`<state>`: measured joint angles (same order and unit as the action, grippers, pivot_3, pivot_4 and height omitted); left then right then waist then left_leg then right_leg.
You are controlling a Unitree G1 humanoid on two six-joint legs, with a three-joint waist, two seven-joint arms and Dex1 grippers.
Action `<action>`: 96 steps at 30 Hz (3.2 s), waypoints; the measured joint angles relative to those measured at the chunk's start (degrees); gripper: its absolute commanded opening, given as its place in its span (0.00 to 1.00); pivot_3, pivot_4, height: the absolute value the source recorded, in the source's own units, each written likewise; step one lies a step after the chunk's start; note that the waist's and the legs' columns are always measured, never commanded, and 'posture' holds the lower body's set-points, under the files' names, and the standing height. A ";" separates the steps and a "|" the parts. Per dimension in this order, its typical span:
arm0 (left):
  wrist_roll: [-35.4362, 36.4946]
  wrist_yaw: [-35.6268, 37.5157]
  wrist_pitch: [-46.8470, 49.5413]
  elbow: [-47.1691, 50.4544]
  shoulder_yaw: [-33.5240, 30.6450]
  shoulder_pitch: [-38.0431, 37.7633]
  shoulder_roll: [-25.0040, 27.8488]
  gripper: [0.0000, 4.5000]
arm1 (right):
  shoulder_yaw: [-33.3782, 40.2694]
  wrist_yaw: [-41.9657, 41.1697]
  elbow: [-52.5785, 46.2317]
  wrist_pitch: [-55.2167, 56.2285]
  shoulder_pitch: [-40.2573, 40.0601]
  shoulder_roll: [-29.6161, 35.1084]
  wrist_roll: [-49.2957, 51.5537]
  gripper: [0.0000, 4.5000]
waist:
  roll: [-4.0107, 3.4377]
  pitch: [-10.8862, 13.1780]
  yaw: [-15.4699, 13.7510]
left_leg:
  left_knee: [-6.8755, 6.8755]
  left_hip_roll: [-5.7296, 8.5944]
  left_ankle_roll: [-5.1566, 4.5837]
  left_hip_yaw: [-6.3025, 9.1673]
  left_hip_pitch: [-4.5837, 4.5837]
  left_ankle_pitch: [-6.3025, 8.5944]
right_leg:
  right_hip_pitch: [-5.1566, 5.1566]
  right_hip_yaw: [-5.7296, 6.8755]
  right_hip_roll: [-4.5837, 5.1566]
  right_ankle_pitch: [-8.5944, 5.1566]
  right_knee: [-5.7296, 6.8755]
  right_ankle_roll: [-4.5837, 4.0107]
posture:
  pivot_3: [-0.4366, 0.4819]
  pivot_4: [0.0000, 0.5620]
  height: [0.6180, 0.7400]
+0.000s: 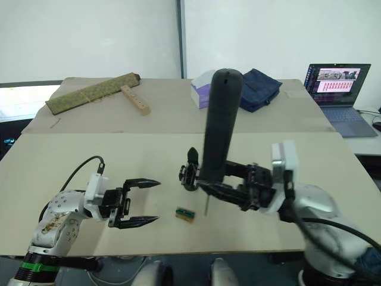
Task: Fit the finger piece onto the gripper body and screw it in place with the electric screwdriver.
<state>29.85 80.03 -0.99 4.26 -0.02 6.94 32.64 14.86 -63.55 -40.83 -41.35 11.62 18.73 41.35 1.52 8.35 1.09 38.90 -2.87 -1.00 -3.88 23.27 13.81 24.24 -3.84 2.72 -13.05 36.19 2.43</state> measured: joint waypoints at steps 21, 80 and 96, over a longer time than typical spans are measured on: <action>-16.24 -7.89 0.08 -10.08 12.75 5.60 -3.16 1.00 | -18.33 -6.63 15.89 31.31 -0.38 2.82 -11.02 0.43 | 0.00 0.00 -0.52 | 0.01 -0.03 0.00 0.02 -0.02 0.00 | -0.01 0.01 -0.05 -0.03 0.10 -0.07 | 0.48 0.27 1.00; -16.14 -9.09 1.27 -8.78 12.62 4.48 -3.35 1.00 | -22.09 -4.87 21.84 34.99 -0.37 5.39 -13.21 0.43 | 0.00 -0.01 -0.80 | 0.01 -0.03 0.00 0.01 -0.03 0.00 | -0.02 0.00 -0.04 -0.03 0.09 -0.08 | 0.48 0.27 1.00; -16.13 -9.21 1.21 -8.57 12.61 4.11 -3.29 1.00 | -22.66 -4.78 22.34 35.00 0.47 5.38 -13.33 0.43 | -0.01 -0.01 -0.78 | 0.01 -0.03 0.00 0.01 -0.04 0.00 | -0.02 0.01 -0.04 -0.03 0.09 -0.08 | 0.48 0.27 1.00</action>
<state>13.72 70.81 0.22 -4.31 12.59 11.05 29.35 -7.80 -68.34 -18.49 -6.35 12.09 24.11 28.02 1.51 8.34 0.31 38.91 -2.90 -1.00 -3.86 23.23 13.81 24.23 -3.83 2.67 -13.08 36.27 2.35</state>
